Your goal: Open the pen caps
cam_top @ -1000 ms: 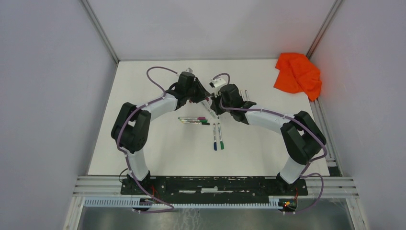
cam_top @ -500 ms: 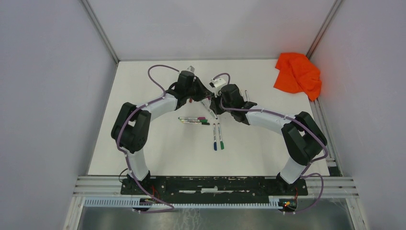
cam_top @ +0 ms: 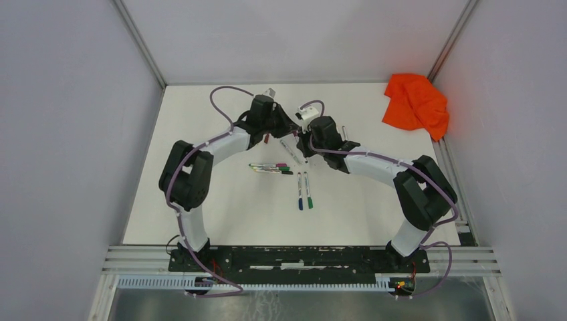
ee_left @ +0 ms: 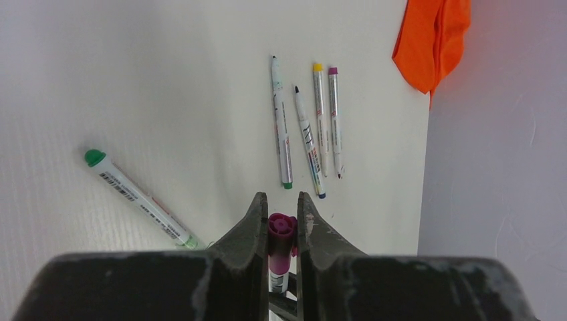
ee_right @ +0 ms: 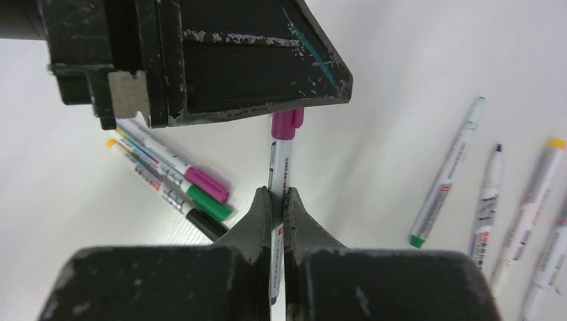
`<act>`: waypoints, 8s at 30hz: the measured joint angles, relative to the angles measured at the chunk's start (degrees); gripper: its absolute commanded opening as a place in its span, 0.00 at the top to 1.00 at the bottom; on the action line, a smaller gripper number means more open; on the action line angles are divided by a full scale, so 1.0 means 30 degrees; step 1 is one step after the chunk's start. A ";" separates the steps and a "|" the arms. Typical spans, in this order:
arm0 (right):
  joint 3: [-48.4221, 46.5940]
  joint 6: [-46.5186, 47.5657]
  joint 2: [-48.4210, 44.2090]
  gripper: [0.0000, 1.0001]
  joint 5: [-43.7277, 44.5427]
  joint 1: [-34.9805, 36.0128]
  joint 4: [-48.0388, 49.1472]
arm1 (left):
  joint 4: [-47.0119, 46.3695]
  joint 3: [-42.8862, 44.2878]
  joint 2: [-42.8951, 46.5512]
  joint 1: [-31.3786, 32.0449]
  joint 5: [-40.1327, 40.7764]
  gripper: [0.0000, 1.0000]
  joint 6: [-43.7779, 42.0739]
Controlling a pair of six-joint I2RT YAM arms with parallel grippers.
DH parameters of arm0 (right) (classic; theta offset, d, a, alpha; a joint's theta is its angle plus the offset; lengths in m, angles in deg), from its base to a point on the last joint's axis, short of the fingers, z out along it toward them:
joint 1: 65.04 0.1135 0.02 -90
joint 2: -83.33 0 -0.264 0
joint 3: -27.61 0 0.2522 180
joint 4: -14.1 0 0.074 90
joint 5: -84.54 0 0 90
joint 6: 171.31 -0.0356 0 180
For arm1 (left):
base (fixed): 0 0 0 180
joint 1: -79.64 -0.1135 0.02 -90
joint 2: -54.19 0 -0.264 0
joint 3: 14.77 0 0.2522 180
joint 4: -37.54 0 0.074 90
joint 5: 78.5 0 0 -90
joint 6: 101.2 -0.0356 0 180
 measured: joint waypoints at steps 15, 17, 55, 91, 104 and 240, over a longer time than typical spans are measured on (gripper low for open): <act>-0.0015 0.1064 0.0291 1.00 0.5537 0.0423 0.0430 | 0.4801 0.5479 -0.3104 0.0350 0.1800 0.98 0.2586; 0.0036 0.1093 0.0291 1.00 0.5843 0.0503 0.0590 | 0.4976 0.5537 -0.3104 0.0350 0.1960 0.98 0.2798; 0.0189 -0.0117 0.0707 1.00 0.2324 -0.3767 -0.0976 | 0.7002 0.5712 -0.2936 -0.3264 0.5712 0.88 -0.2149; -0.1435 0.1384 0.3752 0.61 0.3279 -0.4466 -0.2113 | 0.8961 0.5406 -0.4459 -0.2681 0.8087 0.56 -0.3381; -0.1800 0.2616 0.1829 0.56 0.2943 -0.3257 -0.2135 | 0.8065 0.3643 -0.1246 -0.2623 0.8568 0.50 -0.3198; 0.4189 -0.7031 -0.1596 0.74 -0.7504 -0.2871 0.8969 | -0.2732 -0.6397 0.4721 0.3985 0.0903 0.98 -0.5814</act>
